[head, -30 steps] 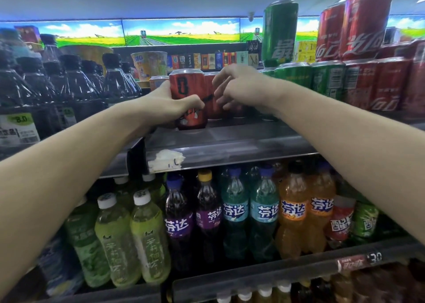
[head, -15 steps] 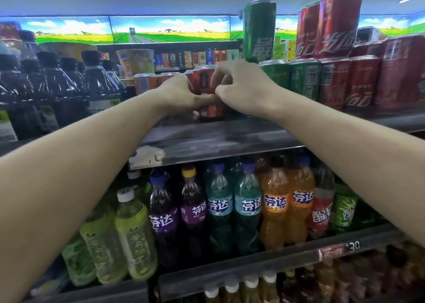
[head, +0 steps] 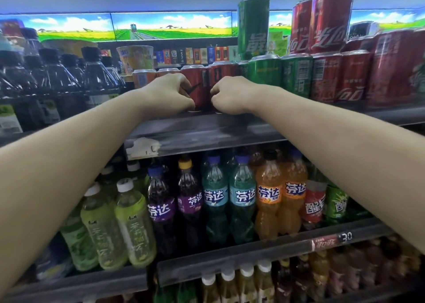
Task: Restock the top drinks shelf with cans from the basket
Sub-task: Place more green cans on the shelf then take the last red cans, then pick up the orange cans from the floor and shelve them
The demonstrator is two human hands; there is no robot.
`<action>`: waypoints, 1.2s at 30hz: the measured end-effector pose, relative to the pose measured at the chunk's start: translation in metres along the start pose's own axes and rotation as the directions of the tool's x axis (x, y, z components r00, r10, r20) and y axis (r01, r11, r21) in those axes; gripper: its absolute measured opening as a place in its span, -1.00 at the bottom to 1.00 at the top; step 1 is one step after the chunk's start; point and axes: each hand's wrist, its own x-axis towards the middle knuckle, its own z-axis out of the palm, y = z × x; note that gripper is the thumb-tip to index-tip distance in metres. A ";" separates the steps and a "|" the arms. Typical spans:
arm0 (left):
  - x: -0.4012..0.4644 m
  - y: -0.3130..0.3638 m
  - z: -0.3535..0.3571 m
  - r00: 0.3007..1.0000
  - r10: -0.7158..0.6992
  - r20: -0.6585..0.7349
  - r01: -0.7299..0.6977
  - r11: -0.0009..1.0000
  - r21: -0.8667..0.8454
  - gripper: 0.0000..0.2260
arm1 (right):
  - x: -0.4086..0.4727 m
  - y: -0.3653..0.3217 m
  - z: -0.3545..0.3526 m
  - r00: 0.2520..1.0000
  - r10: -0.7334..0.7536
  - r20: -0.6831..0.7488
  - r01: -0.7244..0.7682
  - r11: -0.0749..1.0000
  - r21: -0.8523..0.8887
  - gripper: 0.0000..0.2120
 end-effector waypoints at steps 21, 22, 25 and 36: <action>-0.136 0.056 0.113 0.863 0.298 -0.408 -0.233 0.951 0.203 -0.90 | -0.131 0.057 0.044 0.732 -0.189 -0.655 0.420 0.882 0.214 -0.85; -0.145 0.054 0.131 0.889 0.271 -0.370 -0.215 0.958 0.188 -0.89 | -0.142 0.065 0.056 0.751 -0.169 -0.638 0.409 0.878 0.248 -0.85; -0.177 0.049 0.186 0.958 0.199 -0.209 -0.173 0.976 0.134 -0.88 | -0.180 0.089 0.096 0.842 -0.102 -0.530 0.332 0.872 0.359 -0.87; -0.294 0.030 0.361 0.939 0.012 0.345 -0.011 1.000 -0.006 -0.91 | -0.319 0.174 0.237 0.950 0.298 0.096 -0.303 0.798 0.521 -0.90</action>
